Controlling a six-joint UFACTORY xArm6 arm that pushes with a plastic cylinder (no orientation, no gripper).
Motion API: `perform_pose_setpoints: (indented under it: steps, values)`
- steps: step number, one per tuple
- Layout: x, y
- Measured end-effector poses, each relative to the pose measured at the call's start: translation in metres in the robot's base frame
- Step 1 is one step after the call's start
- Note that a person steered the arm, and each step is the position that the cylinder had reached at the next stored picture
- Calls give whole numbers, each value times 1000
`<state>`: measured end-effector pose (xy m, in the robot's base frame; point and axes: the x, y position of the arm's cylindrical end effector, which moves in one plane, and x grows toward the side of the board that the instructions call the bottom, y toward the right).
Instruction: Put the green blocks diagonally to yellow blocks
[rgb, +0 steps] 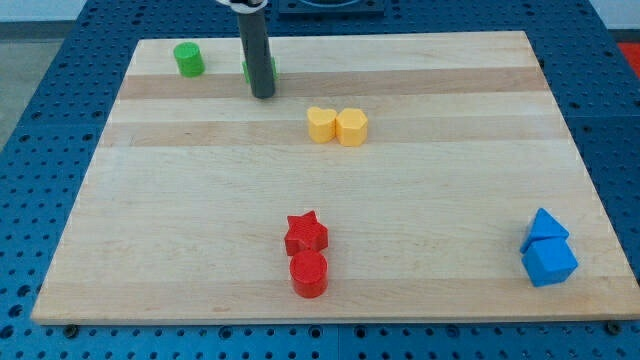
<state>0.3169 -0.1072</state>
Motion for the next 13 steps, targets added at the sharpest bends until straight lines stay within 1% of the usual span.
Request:
perform_pose_setpoints:
  steps: [1,3,4,5,6,7,10,11,12,13]
  values:
    - [8,-50]
    - [-26,-148]
    - [-53,-183]
    - [-108,-184]
    - [-125,-157]
    - [-120,-122]
    - [-70,-120]
    - [-65,-119]
    - [-65,-127]
    - [-60,-157]
